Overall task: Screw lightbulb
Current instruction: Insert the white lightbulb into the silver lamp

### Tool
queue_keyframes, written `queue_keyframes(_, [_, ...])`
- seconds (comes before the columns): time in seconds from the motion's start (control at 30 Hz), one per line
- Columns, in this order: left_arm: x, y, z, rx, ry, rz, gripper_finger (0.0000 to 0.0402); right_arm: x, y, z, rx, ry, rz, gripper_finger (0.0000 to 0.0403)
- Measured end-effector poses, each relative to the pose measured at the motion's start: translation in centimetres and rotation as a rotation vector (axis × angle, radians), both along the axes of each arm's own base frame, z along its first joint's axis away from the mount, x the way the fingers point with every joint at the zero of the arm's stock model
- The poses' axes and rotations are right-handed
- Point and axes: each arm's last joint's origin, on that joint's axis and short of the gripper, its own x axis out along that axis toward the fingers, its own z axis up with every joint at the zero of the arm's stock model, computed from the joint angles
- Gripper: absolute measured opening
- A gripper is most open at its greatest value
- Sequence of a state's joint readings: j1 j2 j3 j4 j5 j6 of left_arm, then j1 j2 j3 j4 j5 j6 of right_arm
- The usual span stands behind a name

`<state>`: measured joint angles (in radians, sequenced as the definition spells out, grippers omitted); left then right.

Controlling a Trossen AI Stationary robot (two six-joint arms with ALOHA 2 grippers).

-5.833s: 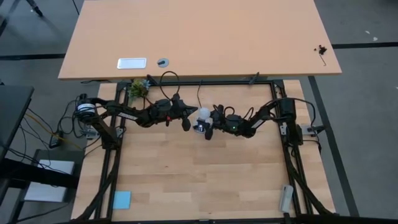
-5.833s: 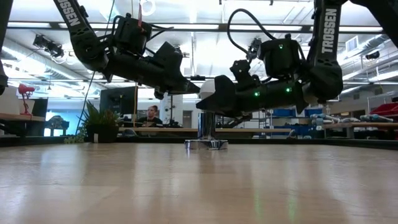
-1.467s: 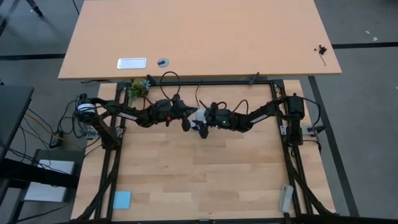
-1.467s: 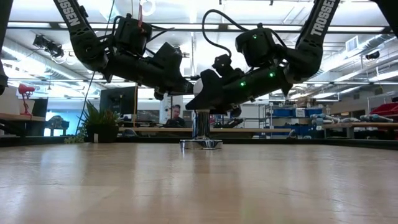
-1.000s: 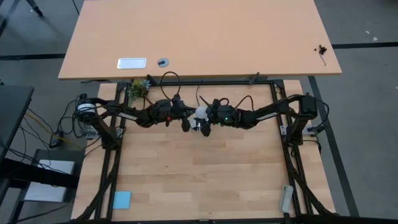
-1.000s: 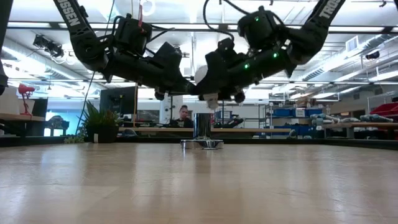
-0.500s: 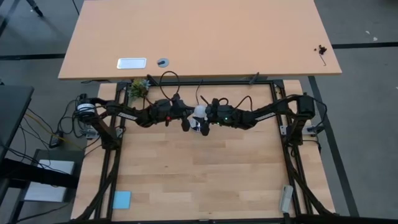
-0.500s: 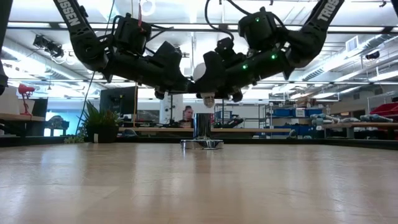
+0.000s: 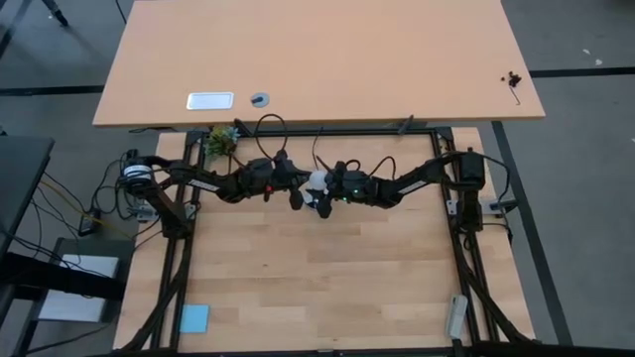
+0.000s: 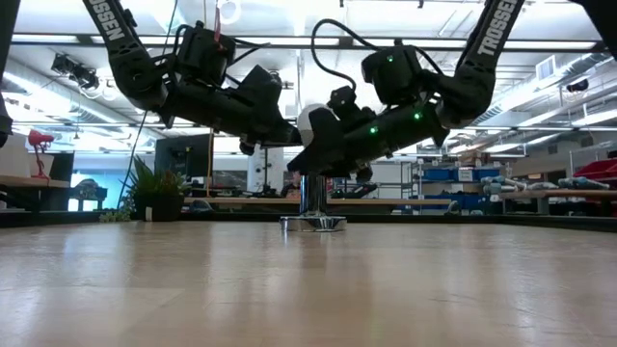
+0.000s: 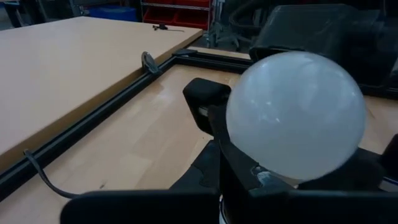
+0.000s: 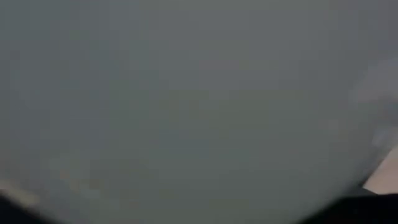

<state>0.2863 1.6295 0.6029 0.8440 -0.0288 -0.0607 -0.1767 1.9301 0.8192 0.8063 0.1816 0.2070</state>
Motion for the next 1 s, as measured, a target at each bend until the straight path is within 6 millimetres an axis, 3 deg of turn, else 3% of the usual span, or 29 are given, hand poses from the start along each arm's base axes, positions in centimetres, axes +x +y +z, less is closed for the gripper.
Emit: queue_keyframes(1.0, [-0.66, -0.07, -0.86, 0.0, 0.032, 0.024, 0.0003, -0.01, 0.0, 0.03, 0.009, -0.004, -0.006, 0.0234])
